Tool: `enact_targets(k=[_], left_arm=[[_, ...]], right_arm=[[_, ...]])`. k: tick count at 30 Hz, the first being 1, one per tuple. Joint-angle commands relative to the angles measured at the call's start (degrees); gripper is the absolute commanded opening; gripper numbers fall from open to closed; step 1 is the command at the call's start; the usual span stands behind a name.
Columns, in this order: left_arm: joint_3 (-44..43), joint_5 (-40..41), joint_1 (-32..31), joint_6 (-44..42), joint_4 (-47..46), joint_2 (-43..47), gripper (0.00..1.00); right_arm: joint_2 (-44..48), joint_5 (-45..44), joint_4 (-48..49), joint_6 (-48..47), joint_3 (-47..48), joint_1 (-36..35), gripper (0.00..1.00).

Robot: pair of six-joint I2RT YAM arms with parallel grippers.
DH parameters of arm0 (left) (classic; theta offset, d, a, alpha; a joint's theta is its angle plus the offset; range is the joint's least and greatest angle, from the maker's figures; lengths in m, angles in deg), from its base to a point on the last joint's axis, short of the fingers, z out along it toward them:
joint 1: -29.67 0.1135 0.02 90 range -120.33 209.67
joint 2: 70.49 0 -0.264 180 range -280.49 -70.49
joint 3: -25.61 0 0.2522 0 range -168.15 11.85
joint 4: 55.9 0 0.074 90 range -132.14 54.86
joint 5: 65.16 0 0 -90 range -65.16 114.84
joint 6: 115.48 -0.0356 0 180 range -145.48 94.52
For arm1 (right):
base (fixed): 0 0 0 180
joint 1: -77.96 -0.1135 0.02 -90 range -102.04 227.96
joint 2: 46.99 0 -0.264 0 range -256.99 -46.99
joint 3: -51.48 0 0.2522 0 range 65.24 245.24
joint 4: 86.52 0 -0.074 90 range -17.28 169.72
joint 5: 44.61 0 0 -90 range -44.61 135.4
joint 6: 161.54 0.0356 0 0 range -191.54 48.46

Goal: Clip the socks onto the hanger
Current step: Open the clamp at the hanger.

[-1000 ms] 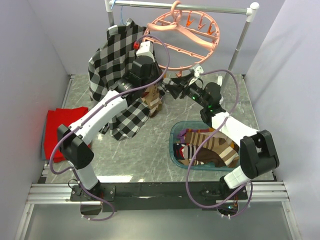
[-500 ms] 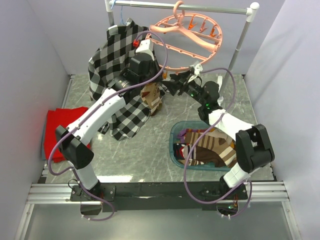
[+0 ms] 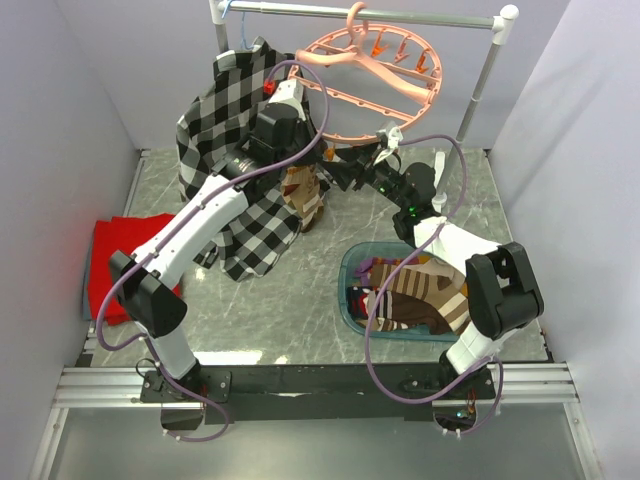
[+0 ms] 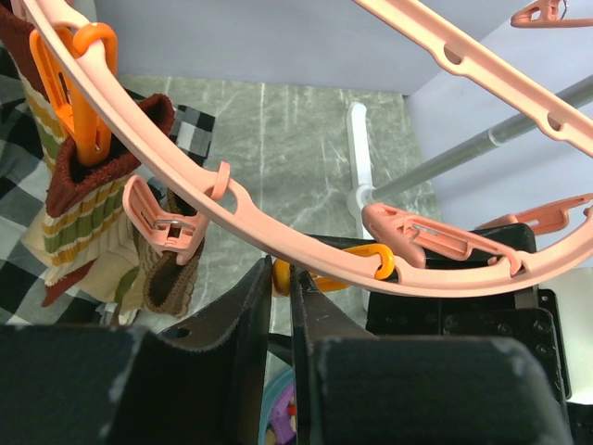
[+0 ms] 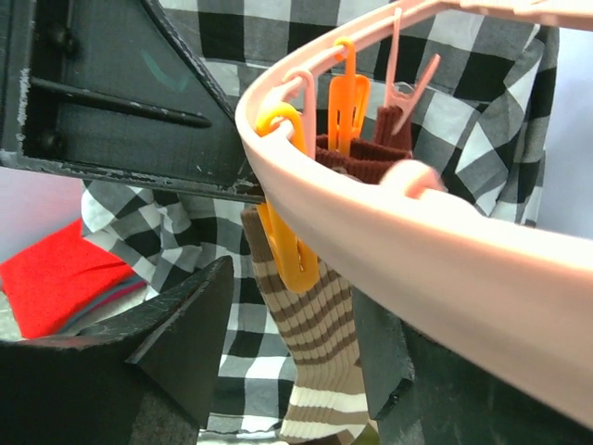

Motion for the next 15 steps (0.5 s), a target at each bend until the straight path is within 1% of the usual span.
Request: enact_targets(k=[1, 3, 6, 7, 9, 10, 12, 13, 15], left_arm=[[-2.55, -2.6, 0.45, 1.38, -1.2, 1.24, 0.2], [-2.55, -2.78, 0.54, 1.47, -1.2, 1.42, 0.2], [-2.38, -3.04, 0.98, 1.73, -1.46, 1.68, 0.21], [-2.46, -3.13, 1.07, 1.74, -1.46, 1.68, 0.21], [-2.55, -3.22, 1.33, 1.74, -1.55, 1.77, 0.21], [-2.55, -3.13, 1.33, 1.74, -1.55, 1.77, 0.21], [-2.38, -3.21, 1.68, 1.74, -1.64, 1.77, 0.22], [-2.38, -3.3, 1.77, 1.74, -1.55, 1.68, 0.24], [-2.03, -3.57, 1.86, 1.91, -1.81, 1.77, 0.26]], right_arm=[[-0.55, 1.31, 5.05, 1.42, 2.68, -0.61, 0.57], [-0.64, 1.84, 5.57, 1.95, 2.59, -0.61, 0.53], [-0.38, 2.19, 5.93, 2.57, 2.15, -0.69, 0.44], [-0.2, 2.1, 5.75, 2.65, 1.98, -0.61, 0.38], [0.32, 2.28, 5.66, 2.66, 1.45, -0.69, 0.33], [0.5, 2.37, 5.66, 2.57, 1.27, -0.69, 0.29], [1.11, 2.37, 5.49, 2.57, 0.66, -0.69, 0.26], [1.38, 2.37, 5.49, 2.57, 0.31, -0.69, 0.23], [1.9, 2.28, 4.96, 2.31, 0.04, -0.69, 0.19]])
